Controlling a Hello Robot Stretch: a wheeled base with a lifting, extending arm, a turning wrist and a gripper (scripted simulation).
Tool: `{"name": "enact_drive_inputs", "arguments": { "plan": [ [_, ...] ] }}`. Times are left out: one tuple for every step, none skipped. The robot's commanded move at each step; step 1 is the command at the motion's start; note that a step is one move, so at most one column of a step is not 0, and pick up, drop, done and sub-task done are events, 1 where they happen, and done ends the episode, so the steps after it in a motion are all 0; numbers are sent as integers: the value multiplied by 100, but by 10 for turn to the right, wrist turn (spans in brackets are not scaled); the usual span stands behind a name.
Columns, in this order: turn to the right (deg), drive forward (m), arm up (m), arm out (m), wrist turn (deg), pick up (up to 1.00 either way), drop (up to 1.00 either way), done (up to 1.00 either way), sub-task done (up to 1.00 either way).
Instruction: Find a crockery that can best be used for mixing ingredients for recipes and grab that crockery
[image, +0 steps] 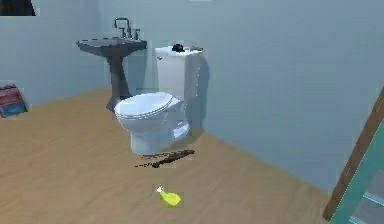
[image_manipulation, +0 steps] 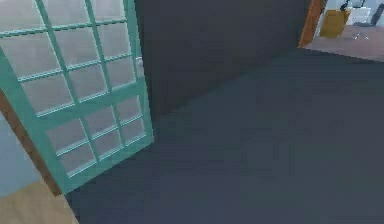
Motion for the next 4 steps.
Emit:
{"name": "enact_drive_inputs", "arguments": {
  "plan": [
    [420, 0, 0, 0, 0, 0, 0, 0, 0],
    [0, 15, 0, 0, 0, 0, 0, 0, 0],
    [-450, 0, 0, 0, 0, 0, 0, 0, 0],
    [-300, 0, 0, 0, 0, 0, 0, 0, 0]
  ]
}}
